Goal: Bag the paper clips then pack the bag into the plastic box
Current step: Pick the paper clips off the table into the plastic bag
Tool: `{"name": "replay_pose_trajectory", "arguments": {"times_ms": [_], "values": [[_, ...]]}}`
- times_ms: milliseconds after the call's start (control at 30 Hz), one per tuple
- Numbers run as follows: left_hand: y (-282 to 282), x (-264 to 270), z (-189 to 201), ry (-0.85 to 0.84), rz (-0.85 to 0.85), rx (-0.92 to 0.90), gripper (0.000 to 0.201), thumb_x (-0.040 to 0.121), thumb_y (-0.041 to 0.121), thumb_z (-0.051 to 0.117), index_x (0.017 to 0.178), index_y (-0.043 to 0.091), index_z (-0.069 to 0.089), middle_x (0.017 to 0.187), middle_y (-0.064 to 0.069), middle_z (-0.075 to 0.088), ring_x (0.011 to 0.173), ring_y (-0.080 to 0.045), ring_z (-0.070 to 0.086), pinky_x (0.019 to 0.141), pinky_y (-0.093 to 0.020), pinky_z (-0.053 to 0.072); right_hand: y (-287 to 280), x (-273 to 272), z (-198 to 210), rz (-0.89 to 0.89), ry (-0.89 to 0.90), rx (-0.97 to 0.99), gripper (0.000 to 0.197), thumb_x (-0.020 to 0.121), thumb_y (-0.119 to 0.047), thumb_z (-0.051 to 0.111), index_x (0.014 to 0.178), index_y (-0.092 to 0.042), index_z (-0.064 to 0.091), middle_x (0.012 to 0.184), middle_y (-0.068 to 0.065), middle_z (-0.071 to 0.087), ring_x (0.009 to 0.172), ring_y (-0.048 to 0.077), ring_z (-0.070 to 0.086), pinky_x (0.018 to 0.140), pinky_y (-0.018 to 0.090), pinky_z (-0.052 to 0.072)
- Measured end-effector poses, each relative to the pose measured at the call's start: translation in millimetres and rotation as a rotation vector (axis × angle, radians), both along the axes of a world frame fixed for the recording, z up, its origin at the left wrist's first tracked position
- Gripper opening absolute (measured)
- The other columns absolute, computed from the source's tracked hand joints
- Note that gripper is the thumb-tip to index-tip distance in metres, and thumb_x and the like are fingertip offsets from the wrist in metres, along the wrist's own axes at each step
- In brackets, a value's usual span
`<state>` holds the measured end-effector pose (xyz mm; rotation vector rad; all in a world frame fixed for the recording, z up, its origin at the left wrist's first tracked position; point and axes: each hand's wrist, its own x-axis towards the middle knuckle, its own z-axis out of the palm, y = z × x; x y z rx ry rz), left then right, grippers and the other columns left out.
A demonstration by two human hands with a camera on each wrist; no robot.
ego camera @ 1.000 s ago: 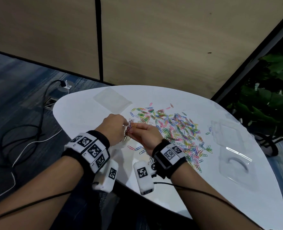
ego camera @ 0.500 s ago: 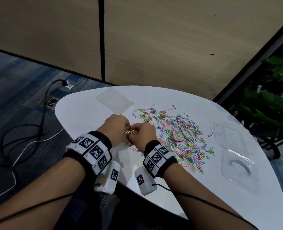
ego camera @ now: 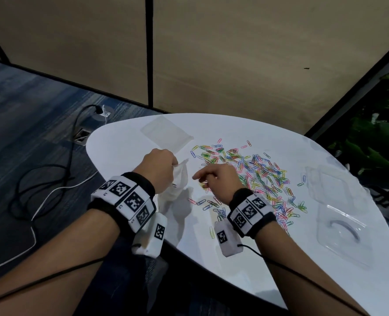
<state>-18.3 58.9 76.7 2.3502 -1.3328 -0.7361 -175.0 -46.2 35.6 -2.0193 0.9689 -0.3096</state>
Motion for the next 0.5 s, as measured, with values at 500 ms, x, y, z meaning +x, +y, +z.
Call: {"name": "replay_pose_trajectory", "arguments": {"times_ms": [500], "values": [[-3,-6,1,-0.012,-0.022,0.035,0.028,0.095,0.0,0.046,0.102,0.006,0.073,0.095,-0.02,0.073,0.091,-0.039,0.071,0.084,-0.044,0.061,11,-89,-79,0.5,0.774,-0.55,0.042,0.094,-0.022,0.056,0.133,-0.019,0.042,0.141,0.01,0.04,0.125,0.036,0.046,0.089,0.046,0.051]]}}
